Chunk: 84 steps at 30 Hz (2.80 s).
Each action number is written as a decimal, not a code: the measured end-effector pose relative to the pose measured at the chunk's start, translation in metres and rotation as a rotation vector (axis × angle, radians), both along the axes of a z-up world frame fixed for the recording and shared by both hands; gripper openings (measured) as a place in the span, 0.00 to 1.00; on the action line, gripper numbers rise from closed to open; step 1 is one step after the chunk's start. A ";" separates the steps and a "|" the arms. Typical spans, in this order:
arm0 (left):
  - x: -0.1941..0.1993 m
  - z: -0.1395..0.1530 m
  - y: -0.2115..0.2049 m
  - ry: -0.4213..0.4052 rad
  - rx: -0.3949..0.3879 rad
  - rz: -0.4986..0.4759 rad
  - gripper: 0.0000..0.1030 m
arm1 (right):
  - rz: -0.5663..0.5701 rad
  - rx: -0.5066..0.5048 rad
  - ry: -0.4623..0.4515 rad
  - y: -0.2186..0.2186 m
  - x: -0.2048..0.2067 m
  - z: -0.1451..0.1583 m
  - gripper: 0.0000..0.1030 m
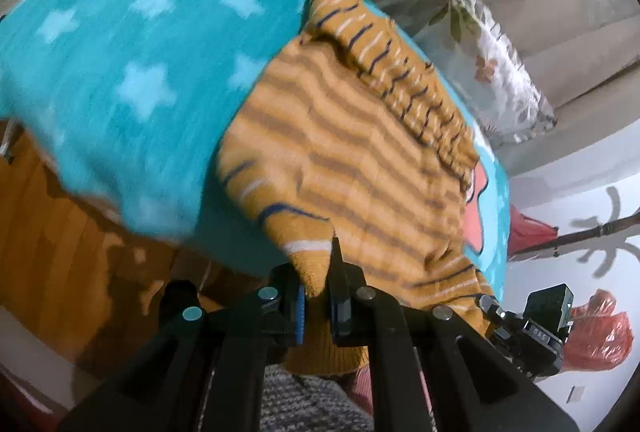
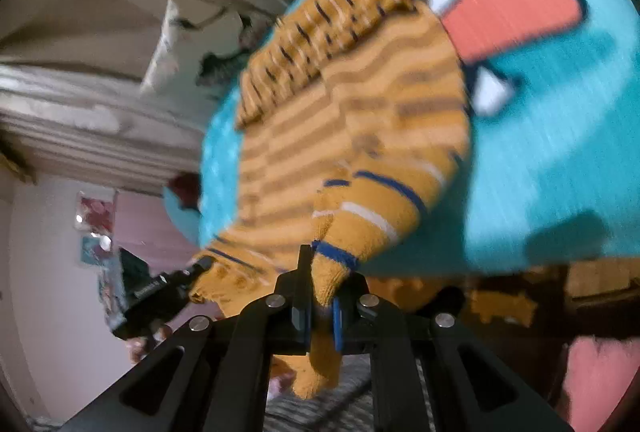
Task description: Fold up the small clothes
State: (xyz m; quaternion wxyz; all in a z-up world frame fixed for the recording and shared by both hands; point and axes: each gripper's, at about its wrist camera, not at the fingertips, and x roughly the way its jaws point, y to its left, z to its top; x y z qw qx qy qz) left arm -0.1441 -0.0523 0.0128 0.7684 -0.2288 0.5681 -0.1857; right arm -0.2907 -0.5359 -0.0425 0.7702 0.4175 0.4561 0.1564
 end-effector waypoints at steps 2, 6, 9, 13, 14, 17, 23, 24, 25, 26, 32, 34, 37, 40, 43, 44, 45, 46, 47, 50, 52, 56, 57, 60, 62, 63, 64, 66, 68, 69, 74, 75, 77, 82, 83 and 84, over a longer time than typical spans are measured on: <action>0.029 0.004 -0.006 -0.014 -0.021 -0.007 0.08 | -0.032 0.018 -0.021 -0.009 0.025 0.013 0.08; 0.095 0.011 -0.024 -0.020 -0.051 -0.016 0.08 | -0.100 0.026 -0.046 -0.019 0.081 0.039 0.08; 0.146 0.021 -0.045 -0.059 -0.042 -0.027 0.08 | -0.140 0.024 -0.053 -0.026 0.125 0.050 0.08; 0.214 0.017 -0.072 -0.060 -0.019 -0.044 0.08 | -0.210 0.021 -0.027 -0.040 0.185 0.050 0.08; 0.228 0.013 -0.078 -0.050 -0.010 -0.050 0.08 | -0.224 0.017 -0.015 -0.043 0.196 0.047 0.08; 0.264 0.001 -0.093 -0.022 0.010 -0.075 0.08 | -0.282 0.044 0.026 -0.055 0.234 0.031 0.08; 0.309 -0.026 -0.108 0.042 0.009 -0.100 0.09 | -0.364 0.116 0.095 -0.077 0.274 0.003 0.12; 0.315 -0.030 -0.110 0.050 -0.003 -0.105 0.09 | -0.372 0.126 0.104 -0.080 0.280 -0.001 0.12; 0.319 -0.032 -0.110 0.056 -0.012 -0.107 0.09 | -0.382 0.131 0.111 -0.082 0.285 -0.004 0.12; 0.324 -0.034 -0.110 0.066 -0.029 -0.108 0.10 | -0.387 0.131 0.117 -0.084 0.290 -0.006 0.13; 0.348 -0.046 -0.105 0.121 -0.155 -0.075 0.29 | -0.456 0.197 0.123 -0.096 0.310 -0.016 0.47; 0.353 -0.051 -0.100 0.146 -0.200 -0.034 0.43 | -0.503 0.239 0.112 -0.102 0.311 -0.017 0.53; 0.360 -0.055 -0.087 0.175 -0.298 0.033 0.50 | -0.523 0.264 0.110 -0.106 0.318 -0.015 0.56; 0.365 -0.051 -0.077 0.156 -0.298 0.072 0.56 | -0.506 0.232 0.118 -0.104 0.325 -0.010 0.57; 0.366 -0.042 -0.071 0.131 -0.258 0.085 0.60 | -0.481 0.190 0.100 -0.099 0.328 0.000 0.58; 0.364 -0.039 -0.069 0.123 -0.233 0.084 0.60 | -0.466 0.165 0.089 -0.096 0.329 0.006 0.60; 0.362 -0.035 -0.069 0.113 -0.212 0.075 0.61 | -0.456 0.146 0.083 -0.094 0.330 0.010 0.60; 0.359 -0.033 -0.071 0.103 -0.194 0.058 0.61 | -0.440 0.117 0.074 -0.090 0.330 0.016 0.60; 0.356 -0.030 -0.072 0.092 -0.175 0.040 0.61 | -0.426 0.099 0.066 -0.088 0.329 0.020 0.60; 0.342 -0.021 -0.084 0.043 -0.097 -0.050 0.61 | -0.387 0.023 0.055 -0.080 0.324 0.032 0.61; 0.333 -0.020 -0.091 0.013 -0.035 -0.104 0.61 | -0.367 -0.051 0.062 -0.072 0.322 0.039 0.61; 0.309 -0.022 -0.111 -0.062 0.126 -0.225 0.61 | -0.359 -0.253 0.084 -0.057 0.314 0.050 0.61; 0.305 -0.023 -0.114 -0.080 0.165 -0.247 0.61 | -0.361 -0.280 0.084 -0.052 0.313 0.052 0.61; 0.288 -0.029 -0.121 -0.138 0.291 -0.305 0.61 | -0.309 -0.323 0.060 -0.035 0.318 0.053 0.58; 0.282 -0.033 -0.124 -0.154 0.328 -0.326 0.61 | -0.224 -0.389 0.057 -0.016 0.335 0.051 0.49; 0.280 -0.035 -0.126 -0.159 0.346 -0.333 0.61 | -0.199 -0.412 0.062 -0.010 0.341 0.048 0.47; 0.277 -0.037 -0.126 -0.163 0.363 -0.340 0.61 | -0.164 -0.449 0.071 -0.003 0.350 0.043 0.47; 0.276 -0.042 -0.124 -0.159 0.375 -0.345 0.61 | -0.131 -0.539 0.100 0.003 0.364 0.033 0.47; 0.275 -0.047 -0.119 -0.146 0.383 -0.349 0.61 | -0.121 -0.599 0.150 -0.003 0.378 0.018 0.46; 0.275 -0.049 -0.118 -0.139 0.386 -0.351 0.61 | -0.127 -0.611 0.181 -0.009 0.384 0.010 0.43; 0.276 -0.052 -0.109 -0.119 0.376 -0.350 0.61 | -0.153 -0.640 0.224 -0.026 0.403 0.002 0.41; 0.277 -0.050 -0.106 -0.117 0.364 -0.344 0.61 | -0.144 -0.660 0.231 -0.024 0.406 0.003 0.41; 0.273 -0.043 -0.098 -0.110 0.322 -0.333 0.61 | -0.133 -0.701 0.224 -0.019 0.405 0.009 0.41; 0.270 -0.032 -0.078 -0.108 0.272 -0.318 0.61 | -0.164 -0.709 0.143 -0.009 0.372 0.040 0.44; 0.271 -0.030 -0.080 -0.121 0.278 -0.328 0.61 | -0.163 -0.688 0.121 -0.008 0.361 0.046 0.44; 0.272 -0.030 -0.082 -0.127 0.283 -0.330 0.61 | -0.162 -0.670 0.110 -0.009 0.352 0.051 0.45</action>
